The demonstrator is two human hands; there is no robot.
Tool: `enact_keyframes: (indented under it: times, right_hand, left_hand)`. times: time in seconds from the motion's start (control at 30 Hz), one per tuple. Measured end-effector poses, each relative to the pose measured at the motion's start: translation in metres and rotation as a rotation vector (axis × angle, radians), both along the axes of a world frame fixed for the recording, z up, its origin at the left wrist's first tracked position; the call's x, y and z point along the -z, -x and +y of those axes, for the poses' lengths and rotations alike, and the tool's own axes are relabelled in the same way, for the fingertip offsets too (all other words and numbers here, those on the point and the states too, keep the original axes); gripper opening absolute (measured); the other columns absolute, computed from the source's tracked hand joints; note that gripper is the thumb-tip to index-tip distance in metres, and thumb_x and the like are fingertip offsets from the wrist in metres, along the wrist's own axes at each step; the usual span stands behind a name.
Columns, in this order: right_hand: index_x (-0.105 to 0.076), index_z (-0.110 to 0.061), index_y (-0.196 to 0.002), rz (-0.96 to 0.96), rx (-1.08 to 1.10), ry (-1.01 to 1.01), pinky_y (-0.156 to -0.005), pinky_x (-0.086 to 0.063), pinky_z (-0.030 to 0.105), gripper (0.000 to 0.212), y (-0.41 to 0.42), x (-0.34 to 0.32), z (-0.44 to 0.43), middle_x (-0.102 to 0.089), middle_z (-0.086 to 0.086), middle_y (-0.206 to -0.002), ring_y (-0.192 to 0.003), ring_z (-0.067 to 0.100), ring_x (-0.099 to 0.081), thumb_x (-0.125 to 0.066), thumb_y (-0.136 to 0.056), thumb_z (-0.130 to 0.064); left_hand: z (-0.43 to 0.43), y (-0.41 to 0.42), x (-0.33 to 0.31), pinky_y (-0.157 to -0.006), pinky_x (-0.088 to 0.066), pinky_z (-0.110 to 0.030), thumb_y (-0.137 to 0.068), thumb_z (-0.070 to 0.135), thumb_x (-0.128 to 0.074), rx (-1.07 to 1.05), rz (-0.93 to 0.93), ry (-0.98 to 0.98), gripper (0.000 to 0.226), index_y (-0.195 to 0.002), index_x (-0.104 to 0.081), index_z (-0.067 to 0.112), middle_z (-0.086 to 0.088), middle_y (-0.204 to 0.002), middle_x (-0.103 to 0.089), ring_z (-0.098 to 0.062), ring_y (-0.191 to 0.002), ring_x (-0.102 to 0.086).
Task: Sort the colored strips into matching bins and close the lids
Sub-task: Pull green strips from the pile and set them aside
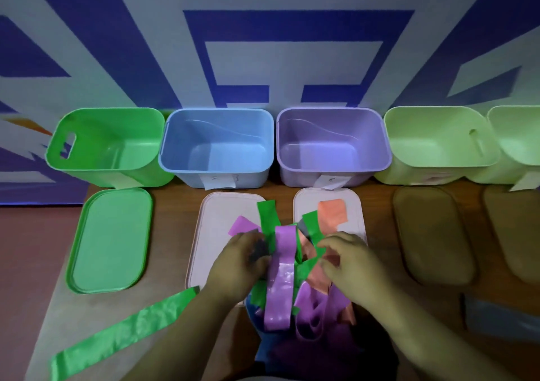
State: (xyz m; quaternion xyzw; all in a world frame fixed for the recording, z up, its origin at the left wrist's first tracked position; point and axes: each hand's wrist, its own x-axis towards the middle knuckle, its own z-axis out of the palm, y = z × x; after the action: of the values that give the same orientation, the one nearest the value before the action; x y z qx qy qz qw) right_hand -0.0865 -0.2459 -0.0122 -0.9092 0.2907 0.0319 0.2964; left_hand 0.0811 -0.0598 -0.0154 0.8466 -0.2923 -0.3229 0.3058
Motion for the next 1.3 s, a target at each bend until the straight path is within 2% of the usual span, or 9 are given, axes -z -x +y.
enact_keyframes:
  times: [0.1, 0.17, 0.37, 0.63, 0.77, 0.93, 1.1, 1.2, 1.3]
  right_hand:
    - [-0.072, -0.021, -0.107, -0.009, -0.008, -0.011, -0.092, -0.050, 0.035, 0.041, -0.016, 0.004, -0.014, -0.068, -0.003, -0.112, -0.103, 0.023, -0.060, -0.052, -0.078, -0.043]
    - [-0.070, -0.020, -0.112, 0.014, -0.009, -0.016, -0.097, -0.048, 0.034, 0.036, -0.026, 0.011, -0.023, -0.066, -0.001, -0.117, -0.109, 0.024, -0.059, -0.063, -0.079, -0.033]
    - [-0.070, -0.020, -0.111, -0.013, -0.020, 0.019, -0.101, -0.040, 0.029, 0.036, -0.062, 0.033, -0.051, -0.068, -0.002, -0.115, -0.110, 0.023, -0.060, -0.072, -0.075, -0.020]
    - [-0.071, -0.021, -0.110, -0.002, -0.038, 0.012, -0.098, -0.045, 0.035, 0.034, -0.083, 0.046, -0.054, -0.070, -0.001, -0.112, -0.105, 0.024, -0.062, -0.070, -0.076, -0.025]
    - [-0.068, -0.023, -0.115, -0.021, -0.047, -0.033, -0.098, -0.047, 0.033, 0.034, -0.088, 0.048, -0.045, -0.068, -0.004, -0.117, -0.110, 0.021, -0.059, -0.071, -0.082, -0.027]
    - [-0.058, -0.034, -0.126, -0.042, 0.085, -0.323, -0.095, -0.043, 0.020, 0.043, -0.099, 0.035, -0.030, -0.061, -0.016, -0.119, -0.110, 0.004, -0.054, -0.072, -0.085, -0.031]
    - [-0.047, -0.033, -0.132, -0.054, 0.184, -0.717, -0.099, -0.043, 0.020, 0.054, -0.110, 0.030, -0.012, -0.062, -0.015, -0.121, -0.115, -0.003, -0.056, -0.073, -0.087, -0.019]
    - [-0.056, -0.035, -0.115, -0.079, 0.157, -0.744, -0.096, -0.048, 0.026, 0.042, -0.109, 0.026, 0.003, -0.070, -0.011, -0.104, -0.103, -0.002, -0.063, -0.072, -0.087, -0.009]
    - [-0.063, -0.039, -0.096, -0.082, 0.099, -0.661, -0.090, -0.054, 0.035, 0.030, -0.105, 0.019, 0.017, -0.070, -0.008, -0.091, -0.090, 0.009, -0.066, -0.074, -0.084, -0.014]
  left_hand:
    - [-0.021, -0.012, 0.009, -0.081, -0.048, -0.020, -0.083, 0.030, -0.073, -0.055, -0.065, -0.044, 0.044, -0.124, -0.058, 0.030, 0.010, -0.111, -0.054, -0.010, -0.095, -0.059]
    - [-0.032, -0.020, 0.013, -0.088, -0.052, -0.031, -0.083, 0.032, -0.073, -0.073, -0.067, -0.061, 0.053, -0.132, -0.053, 0.031, 0.009, -0.117, -0.052, -0.012, -0.096, -0.059]
    - [-0.066, -0.049, 0.030, -0.086, -0.054, -0.039, -0.082, 0.036, -0.074, -0.105, -0.139, -0.113, 0.057, -0.134, -0.051, 0.029, -0.003, -0.125, -0.055, -0.024, -0.096, -0.063]
    - [-0.088, -0.069, 0.046, -0.075, -0.052, -0.035, -0.083, 0.036, -0.066, -0.104, -0.185, -0.169, 0.026, -0.107, -0.066, 0.026, -0.004, -0.106, -0.065, -0.028, -0.090, -0.064]
    - [-0.093, -0.071, 0.044, -0.072, -0.049, -0.032, -0.085, 0.038, -0.052, -0.102, -0.188, -0.198, 0.031, -0.096, -0.075, 0.020, -0.007, -0.096, -0.072, -0.032, -0.088, -0.065]
    - [-0.084, -0.069, 0.036, -0.085, -0.049, -0.027, -0.093, 0.026, -0.062, -0.078, -0.173, -0.109, 0.019, -0.107, -0.075, 0.026, 0.000, -0.108, -0.073, -0.022, -0.097, -0.067]
    - [-0.062, -0.065, 0.003, -0.080, -0.041, -0.012, -0.091, 0.013, -0.065, 0.017, -0.227, 0.060, 0.018, -0.101, -0.077, 0.022, 0.004, -0.095, -0.067, -0.013, -0.089, -0.063]
    - [-0.044, -0.062, -0.021, -0.075, -0.036, -0.003, -0.091, 0.010, -0.066, -0.015, -0.234, 0.143, 0.018, -0.099, -0.076, 0.023, 0.010, -0.087, -0.060, -0.005, -0.082, -0.057]
    - [-0.022, -0.056, -0.038, -0.074, -0.043, -0.008, -0.090, 0.013, -0.068, -0.107, -0.212, 0.236, 0.019, -0.099, -0.074, 0.028, 0.010, -0.087, -0.063, -0.002, -0.082, -0.060]
